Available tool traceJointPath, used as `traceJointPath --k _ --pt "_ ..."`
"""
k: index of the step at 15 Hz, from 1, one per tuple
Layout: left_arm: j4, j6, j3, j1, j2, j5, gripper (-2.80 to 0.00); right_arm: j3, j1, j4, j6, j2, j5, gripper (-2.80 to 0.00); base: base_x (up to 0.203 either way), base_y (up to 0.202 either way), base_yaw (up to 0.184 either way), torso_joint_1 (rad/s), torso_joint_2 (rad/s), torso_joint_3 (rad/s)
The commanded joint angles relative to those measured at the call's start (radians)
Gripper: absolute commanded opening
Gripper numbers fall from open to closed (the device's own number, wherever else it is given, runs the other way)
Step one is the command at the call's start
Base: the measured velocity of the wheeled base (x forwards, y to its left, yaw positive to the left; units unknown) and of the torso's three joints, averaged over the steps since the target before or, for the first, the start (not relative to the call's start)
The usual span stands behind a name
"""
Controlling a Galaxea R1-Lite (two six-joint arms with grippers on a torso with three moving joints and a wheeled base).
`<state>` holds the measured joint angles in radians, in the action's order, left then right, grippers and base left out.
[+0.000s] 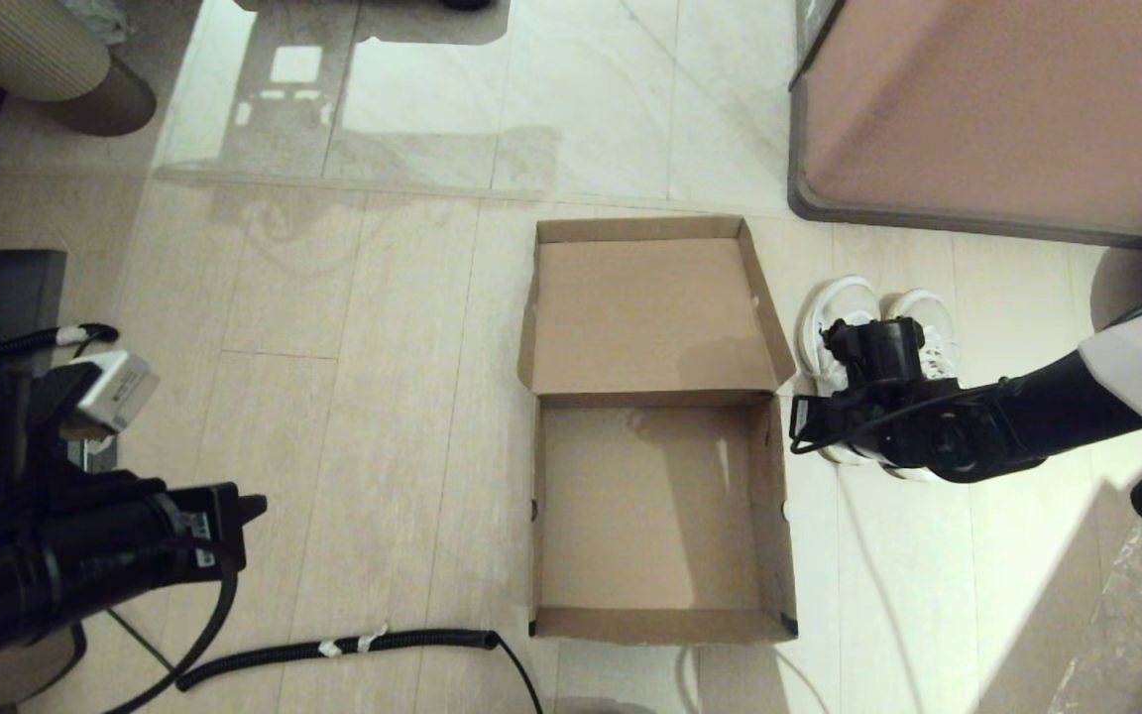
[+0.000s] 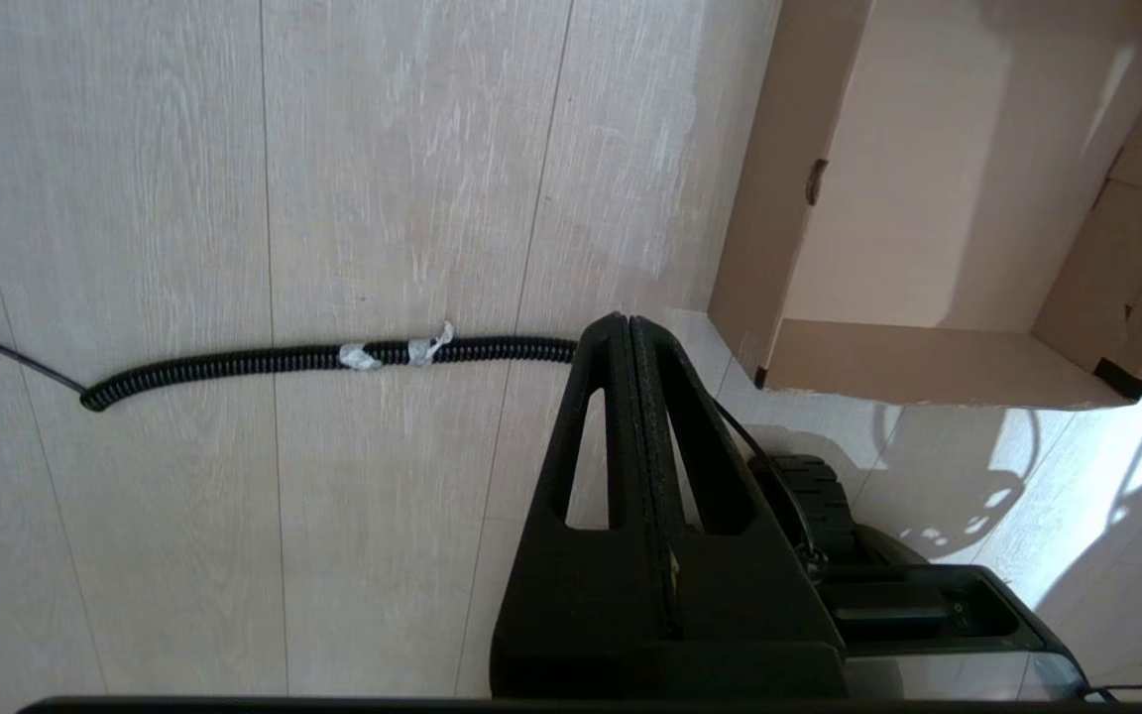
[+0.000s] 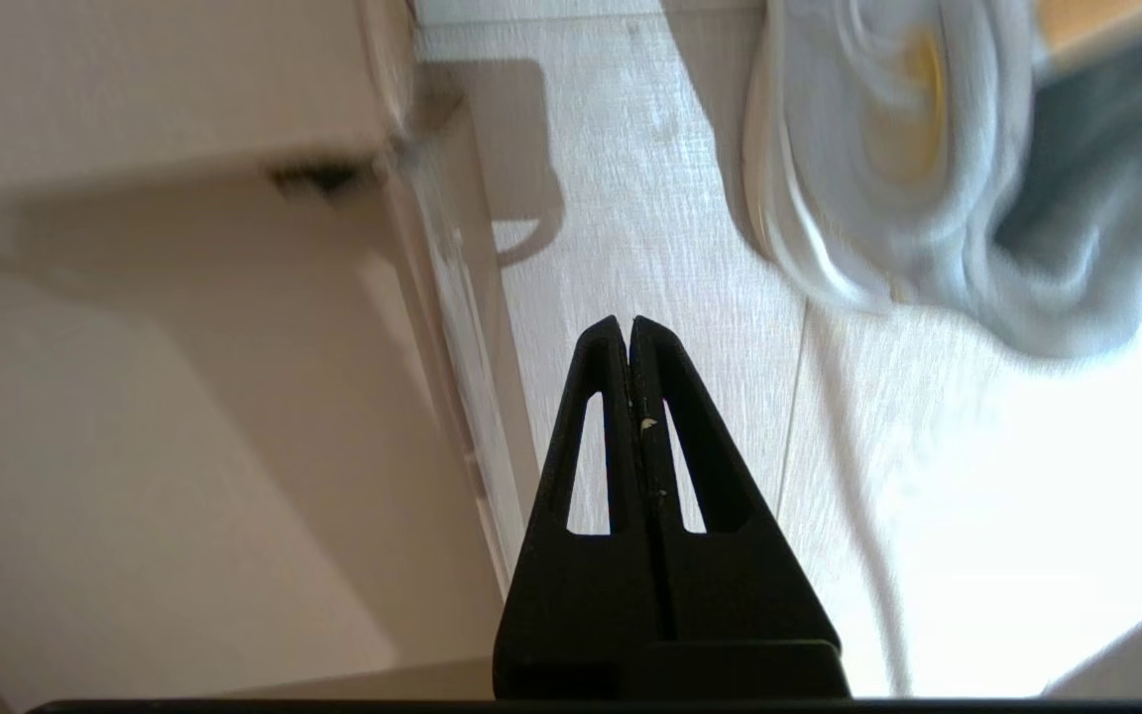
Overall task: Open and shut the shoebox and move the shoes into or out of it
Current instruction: Put the shoes into the shoe box
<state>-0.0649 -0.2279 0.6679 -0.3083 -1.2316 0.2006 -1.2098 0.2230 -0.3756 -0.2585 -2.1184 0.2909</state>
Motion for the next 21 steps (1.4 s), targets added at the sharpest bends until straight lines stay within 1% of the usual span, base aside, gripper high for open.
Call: traceJointPath --k 1,3,10,19,21 --pt "0.0 -0.001 -0.005 0.0 0.027 0.003 -2.8 0.084 0.008 -0.093 -0.003 0.017 0.002 -2.8 0.0 0.0 0.0 0.0 0.0 0.0" --pt "0.006 0.001 -0.007 0.0 0.041 0.007 -2.8 0.118 0.007 -0.144 -0.001 -0.006 0.004 -2.8 0.0 0.0 0.0 0.0 0.0 0.0" --pt "0.008 0.001 -0.021 0.003 0.051 0.01 -2.8 0.111 0.014 -0.146 -0.001 -0.068 0.002 -2.8 0.0 0.0 0.0 0.0 0.0 0.0" --pt "0.006 -0.001 -0.022 0.006 0.041 0.005 -2.8 0.108 0.098 -0.146 0.001 -0.075 0.002 -2.8 0.0 0.0 0.0 0.0 0.0 0.0" --pt "0.0 -0.001 -0.026 0.006 0.044 0.006 -2.8 0.124 0.096 -0.144 0.001 -0.046 0.004 -2.8 0.0 0.0 0.0 0.0 0.0 0.0"
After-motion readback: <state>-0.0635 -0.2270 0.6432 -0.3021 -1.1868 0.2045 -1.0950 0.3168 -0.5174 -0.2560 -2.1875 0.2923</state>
